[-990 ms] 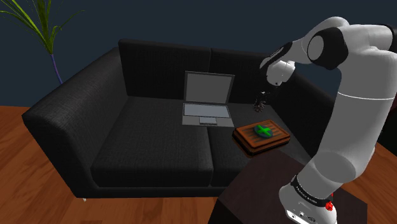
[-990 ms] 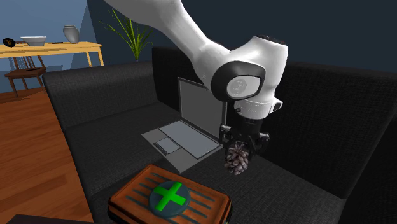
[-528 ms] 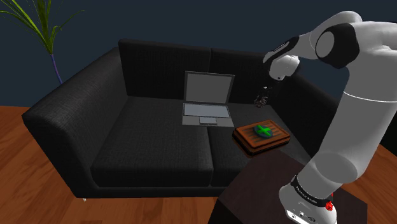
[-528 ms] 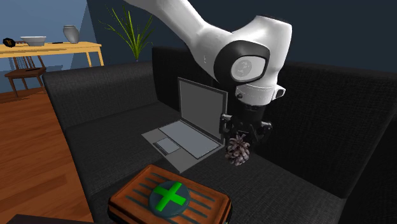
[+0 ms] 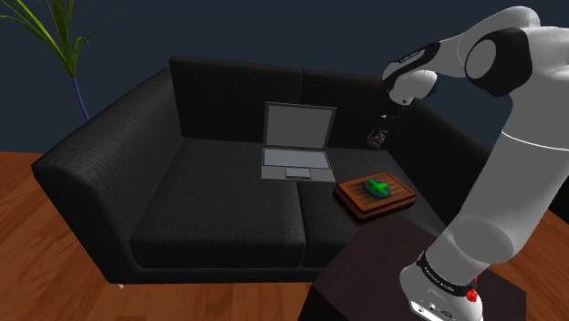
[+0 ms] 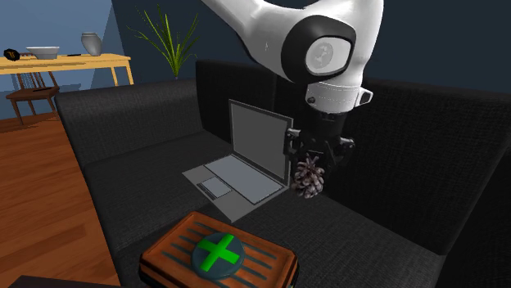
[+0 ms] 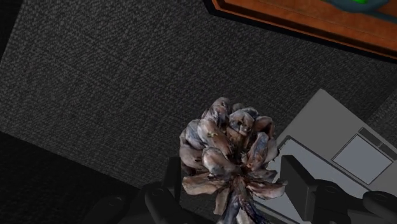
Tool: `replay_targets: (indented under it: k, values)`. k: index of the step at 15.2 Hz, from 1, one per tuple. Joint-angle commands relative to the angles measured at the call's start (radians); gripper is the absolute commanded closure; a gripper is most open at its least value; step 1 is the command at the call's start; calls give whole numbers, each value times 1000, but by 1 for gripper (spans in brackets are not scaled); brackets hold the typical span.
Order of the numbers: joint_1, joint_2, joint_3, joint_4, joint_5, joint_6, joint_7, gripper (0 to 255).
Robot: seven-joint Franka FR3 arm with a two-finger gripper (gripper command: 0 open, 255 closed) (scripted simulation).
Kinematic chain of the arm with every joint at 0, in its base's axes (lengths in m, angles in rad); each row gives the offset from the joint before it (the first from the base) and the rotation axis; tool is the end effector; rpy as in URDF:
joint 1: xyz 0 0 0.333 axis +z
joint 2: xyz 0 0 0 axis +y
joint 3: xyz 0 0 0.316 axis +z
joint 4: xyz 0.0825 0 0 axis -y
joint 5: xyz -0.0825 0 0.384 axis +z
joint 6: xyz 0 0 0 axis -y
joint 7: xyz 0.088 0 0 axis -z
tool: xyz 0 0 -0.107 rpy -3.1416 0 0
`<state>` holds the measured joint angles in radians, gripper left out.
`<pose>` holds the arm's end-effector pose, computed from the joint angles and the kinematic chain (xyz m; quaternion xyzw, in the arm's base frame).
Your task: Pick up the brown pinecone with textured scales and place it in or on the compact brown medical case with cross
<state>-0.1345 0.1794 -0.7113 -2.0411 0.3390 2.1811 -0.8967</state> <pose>0.3990 -0.4169 0.3769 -0.9945 0.0669 -0.0663 0.0466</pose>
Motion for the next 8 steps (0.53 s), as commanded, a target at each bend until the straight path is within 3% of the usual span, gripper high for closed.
replay_targets:
  k: [1,2,5,8]
  values:
    - [4,-17,-4,9,-17,-19,14,255]
    - [5,-18,-5,10,-19,-21,15,255]
    - [49,-169,-14,-136,-132,29,99,255]
    - [53,-321,8,-271,-255,60,199,255]
